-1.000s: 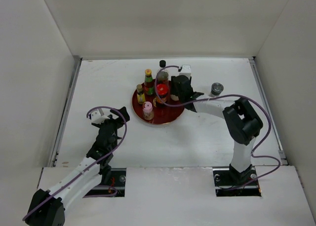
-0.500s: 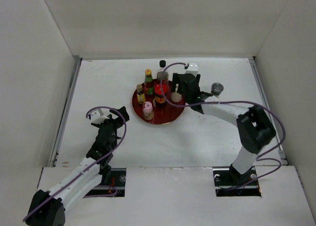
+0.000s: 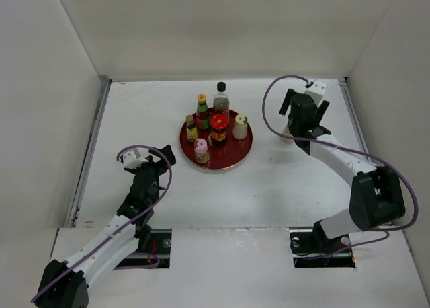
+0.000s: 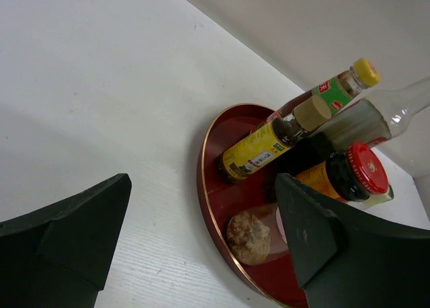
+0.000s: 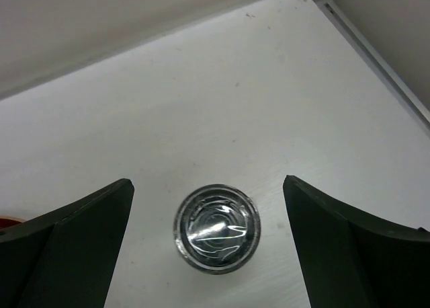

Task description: Organize the condiment bottles

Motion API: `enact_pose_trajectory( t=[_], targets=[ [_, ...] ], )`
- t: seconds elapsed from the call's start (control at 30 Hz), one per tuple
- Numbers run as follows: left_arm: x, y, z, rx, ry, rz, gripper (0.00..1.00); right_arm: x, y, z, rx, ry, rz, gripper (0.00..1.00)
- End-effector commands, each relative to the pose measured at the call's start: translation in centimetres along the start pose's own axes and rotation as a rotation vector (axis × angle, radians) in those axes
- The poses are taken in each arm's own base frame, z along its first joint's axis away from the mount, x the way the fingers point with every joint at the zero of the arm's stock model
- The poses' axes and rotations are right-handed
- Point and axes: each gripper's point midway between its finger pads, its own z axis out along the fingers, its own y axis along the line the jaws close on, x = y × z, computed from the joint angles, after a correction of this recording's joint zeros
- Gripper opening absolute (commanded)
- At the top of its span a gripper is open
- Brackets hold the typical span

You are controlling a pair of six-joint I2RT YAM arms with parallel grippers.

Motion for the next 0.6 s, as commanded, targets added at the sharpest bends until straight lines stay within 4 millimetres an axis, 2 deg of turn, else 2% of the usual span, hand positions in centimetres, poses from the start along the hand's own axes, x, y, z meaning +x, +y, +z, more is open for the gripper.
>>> enact_pose_trajectory(
  t=[0.0,0.13,0.3,0.33,0.4,0.47,0.57],
  targets=[
    [-0.2,-0.8,0.1,0.027,-0.009,-0.027,0.89,1.6,-0.9,0.6,0.041,0.038,-0.059,1.0],
    [0.1,-0.5,0.3,0.017,-0.002,-0.019,0.89,3.9,-1.0,1.8,0.05,0.097,-0.062,1.0],
    [-0.1,-0.7,0.2,0.023,-0.01,-0.026,0.9,5.5,-0.4,3.2,0.009,0.156,-0.025,0.98],
    [0.0,-0.5,0.2,0.018,-0.008,-0.023,0.9,5.6,-0.4,3.3,0.004,0.162,-0.023,0.93],
    [0.0,-0.6,0.3,0.02,-0.004,-0.022,0.9,5.2,-0.3,3.2,0.002,0.146,-0.009,0.75],
    [-0.2,-0.8,0.1,0.028,-0.009,-0.028,0.9,3.8,-0.5,3.0,0.01,0.095,0.008,0.6],
    [-0.1,-0.5,0.2,0.018,-0.01,-0.024,0.9,1.5,-0.3,0.7,0.0,0.015,0.014,0.51]
  ],
)
